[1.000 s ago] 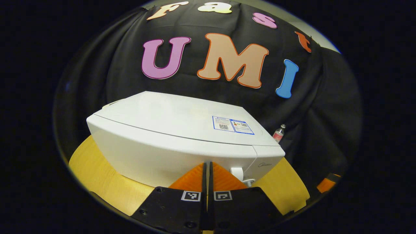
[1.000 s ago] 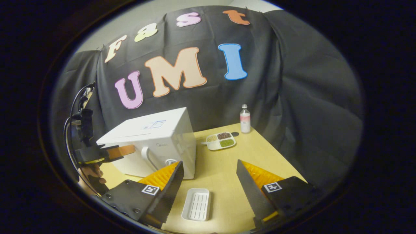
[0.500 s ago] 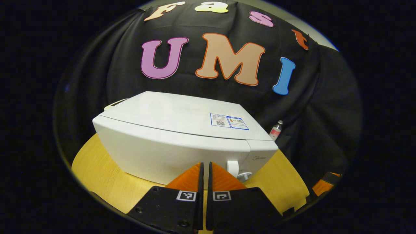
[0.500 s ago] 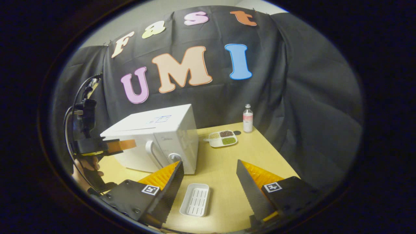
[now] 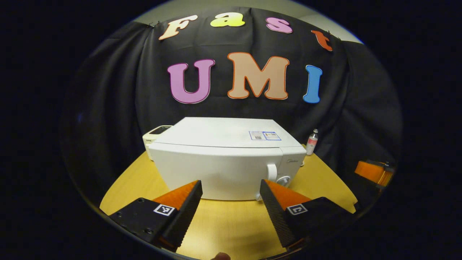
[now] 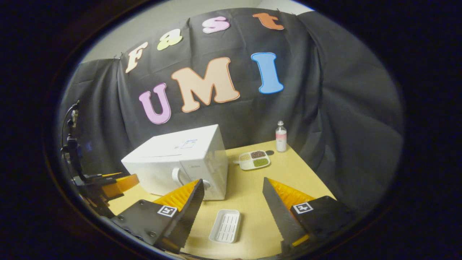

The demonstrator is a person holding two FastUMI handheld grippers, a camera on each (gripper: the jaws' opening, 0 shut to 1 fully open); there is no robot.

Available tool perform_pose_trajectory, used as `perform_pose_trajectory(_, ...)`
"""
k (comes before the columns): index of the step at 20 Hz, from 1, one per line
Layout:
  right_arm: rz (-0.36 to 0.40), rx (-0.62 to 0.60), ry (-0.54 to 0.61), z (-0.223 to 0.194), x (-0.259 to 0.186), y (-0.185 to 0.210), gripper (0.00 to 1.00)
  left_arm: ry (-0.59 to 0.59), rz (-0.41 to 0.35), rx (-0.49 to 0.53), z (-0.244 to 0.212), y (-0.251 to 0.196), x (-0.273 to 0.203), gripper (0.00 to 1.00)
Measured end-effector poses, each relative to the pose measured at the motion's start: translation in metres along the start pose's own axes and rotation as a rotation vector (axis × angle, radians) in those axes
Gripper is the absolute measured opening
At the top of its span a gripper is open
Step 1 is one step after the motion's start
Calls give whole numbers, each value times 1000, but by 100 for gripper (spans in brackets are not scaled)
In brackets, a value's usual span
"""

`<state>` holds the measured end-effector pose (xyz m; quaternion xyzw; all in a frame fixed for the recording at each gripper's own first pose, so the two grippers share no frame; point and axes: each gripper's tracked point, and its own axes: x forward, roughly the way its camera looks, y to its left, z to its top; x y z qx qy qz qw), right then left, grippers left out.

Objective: Open the microwave oven with the left hand, put the food in, and close the microwave oven.

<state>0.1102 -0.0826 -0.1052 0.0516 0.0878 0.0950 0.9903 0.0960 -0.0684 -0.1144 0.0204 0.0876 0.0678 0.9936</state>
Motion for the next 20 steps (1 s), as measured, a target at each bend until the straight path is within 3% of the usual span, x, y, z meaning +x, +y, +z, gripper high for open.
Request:
perform_pose_trajectory(2,2,-14,-23,13,-5,-1,100,-14,32,-42,8,12,-14,95)
perform_pose_trajectory(3,7,-12,-31,22,-5,0,92,-28,44,-64,14,17,-20,96)
perform_pose_trajectory(4,10,-12,-40,28,-8,1,92,-49,65,-75,24,23,-26,97)
perform_pose_trajectory(8,27,-43,-89,51,-18,12,92,-114,126,-43,50,38,-41,97)
perform_pose_trajectory(12,64,-73,-135,69,-25,30,92,-153,104,-36,62,27,-51,96)
perform_pose_trajectory(13,73,-79,-144,71,-28,35,99,-153,100,-21,63,24,-51,96)
perform_pose_trajectory(14,80,-82,-151,73,-29,38,100,-154,91,-13,63,21,-51,96)
perform_pose_trajectory(15,84,-82,-151,72,-31,40,92,-152,79,-9,63,16,-50,96)
perform_pose_trajectory(20,64,-96,-150,70,-40,32,92,-143,61,3,61,5,-50,96)
